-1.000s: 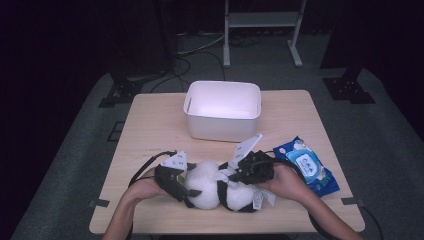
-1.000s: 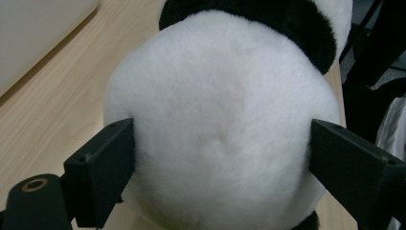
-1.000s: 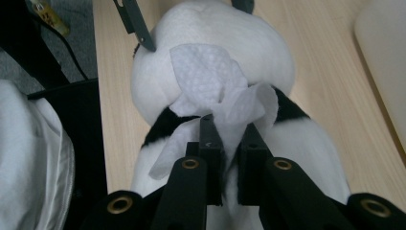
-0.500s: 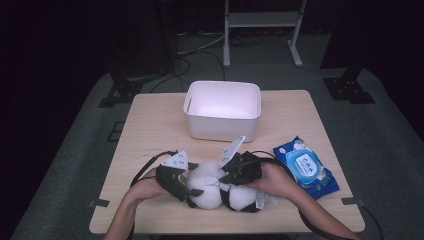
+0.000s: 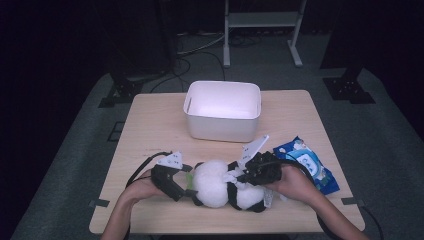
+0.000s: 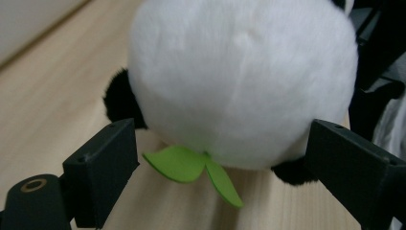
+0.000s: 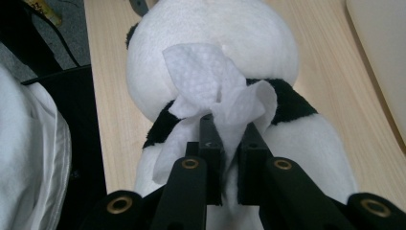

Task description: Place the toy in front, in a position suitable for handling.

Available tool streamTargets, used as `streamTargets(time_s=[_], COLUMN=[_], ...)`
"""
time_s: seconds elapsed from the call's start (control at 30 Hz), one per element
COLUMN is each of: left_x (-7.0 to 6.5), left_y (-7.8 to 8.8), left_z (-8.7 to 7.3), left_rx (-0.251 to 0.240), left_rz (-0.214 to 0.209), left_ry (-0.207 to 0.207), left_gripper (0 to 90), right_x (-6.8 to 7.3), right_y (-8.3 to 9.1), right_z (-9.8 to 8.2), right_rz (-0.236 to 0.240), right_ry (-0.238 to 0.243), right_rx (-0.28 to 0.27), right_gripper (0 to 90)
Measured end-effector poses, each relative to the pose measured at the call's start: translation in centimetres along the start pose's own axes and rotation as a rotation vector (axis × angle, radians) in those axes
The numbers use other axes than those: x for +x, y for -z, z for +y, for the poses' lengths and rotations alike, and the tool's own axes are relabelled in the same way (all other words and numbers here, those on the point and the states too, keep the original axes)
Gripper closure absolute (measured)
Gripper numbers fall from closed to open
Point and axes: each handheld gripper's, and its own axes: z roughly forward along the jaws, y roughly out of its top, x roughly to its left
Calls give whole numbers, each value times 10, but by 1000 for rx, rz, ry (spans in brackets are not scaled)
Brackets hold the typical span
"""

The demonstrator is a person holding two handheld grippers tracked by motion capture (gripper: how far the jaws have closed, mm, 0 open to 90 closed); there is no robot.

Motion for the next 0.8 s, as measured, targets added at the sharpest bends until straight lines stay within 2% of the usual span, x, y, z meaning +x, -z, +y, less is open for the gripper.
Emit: streamTargets(time_s=[0.13, 0.23, 0.37, 0.43, 0.7, 0.8], left_x=[4, 5, 4, 2, 1, 2], left_y=[-10, -11, -10, -12, -11, -12], left_z=[-5, -6, -1, 2, 2, 1], left_rx=[-17, -35, -53, -44, -56, -47], left_rz=[-61, -90, -100, -93, -91, -85], left_ry=[32, 32, 25, 15, 15, 17], left_gripper=[96, 139, 175, 182, 182, 181], right_x=[-1, 0, 1, 3, 14, 19], right_y=[0, -1, -2, -8, -25, -33], right_z=[-2, 0, 5, 10, 42, 51], right_rz=[6, 4, 13, 19, 64, 80], right_ry=[-1, -2, 8, 28, 95, 125], right_rx=[-5, -9, -33, -27, -52, -27], right_gripper=[829, 828, 828, 828, 828, 828])
